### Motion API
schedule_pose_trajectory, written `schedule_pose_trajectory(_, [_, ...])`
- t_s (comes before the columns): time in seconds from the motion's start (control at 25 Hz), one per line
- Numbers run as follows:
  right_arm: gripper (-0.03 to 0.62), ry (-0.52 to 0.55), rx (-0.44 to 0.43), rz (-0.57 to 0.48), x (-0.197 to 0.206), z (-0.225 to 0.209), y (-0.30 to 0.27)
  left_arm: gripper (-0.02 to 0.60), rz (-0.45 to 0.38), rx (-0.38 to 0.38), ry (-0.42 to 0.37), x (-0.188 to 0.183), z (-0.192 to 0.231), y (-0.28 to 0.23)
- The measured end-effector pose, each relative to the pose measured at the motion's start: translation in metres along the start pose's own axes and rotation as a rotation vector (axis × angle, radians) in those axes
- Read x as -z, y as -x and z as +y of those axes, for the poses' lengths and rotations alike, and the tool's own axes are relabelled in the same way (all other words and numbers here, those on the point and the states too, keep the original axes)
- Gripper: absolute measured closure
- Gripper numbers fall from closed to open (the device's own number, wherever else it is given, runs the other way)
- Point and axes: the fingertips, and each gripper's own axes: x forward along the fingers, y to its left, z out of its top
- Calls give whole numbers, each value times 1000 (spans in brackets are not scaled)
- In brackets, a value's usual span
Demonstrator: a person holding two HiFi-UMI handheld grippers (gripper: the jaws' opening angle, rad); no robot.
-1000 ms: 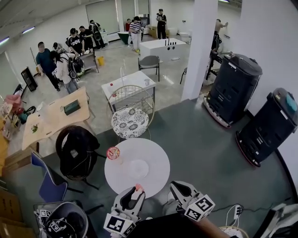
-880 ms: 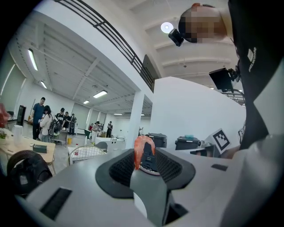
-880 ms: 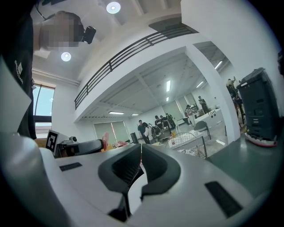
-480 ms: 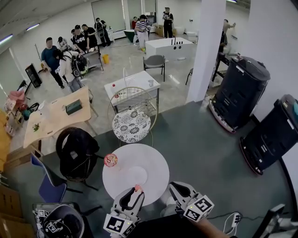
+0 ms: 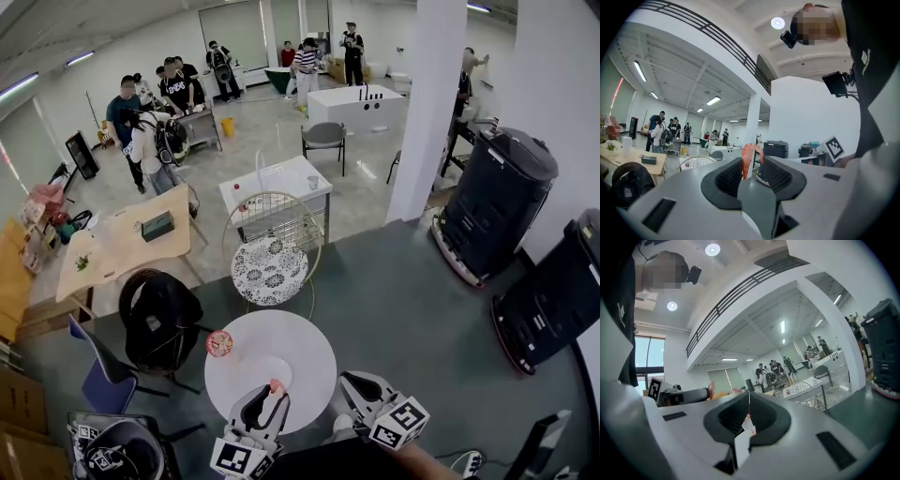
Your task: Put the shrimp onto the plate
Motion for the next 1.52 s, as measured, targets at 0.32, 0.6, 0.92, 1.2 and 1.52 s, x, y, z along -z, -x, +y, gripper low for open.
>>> schedule_pose_trajectory(0.32, [577, 0, -41, 12, -13, -36, -5, 434, -6, -41, 4, -3, -2, -31])
schedule_pose_trajectory(0.6, [577, 2, -51, 19, -19, -55, -9, 434, 16, -45, 15, 2, 16, -37])
schedule_pose_trajectory(0.92, [577, -7, -32, 38, -15, -56, -20, 434, 41, -55, 26, 8, 37, -44])
schedule_pose_trajectory(1.2, [577, 2, 8, 39, -14, -49, -33, 434, 62, -60, 38, 13, 54, -52])
schedule_pose_trajectory(1.52, [577, 17, 56, 59, -3, -44, -49, 434, 54, -16, 72, 24, 87, -65])
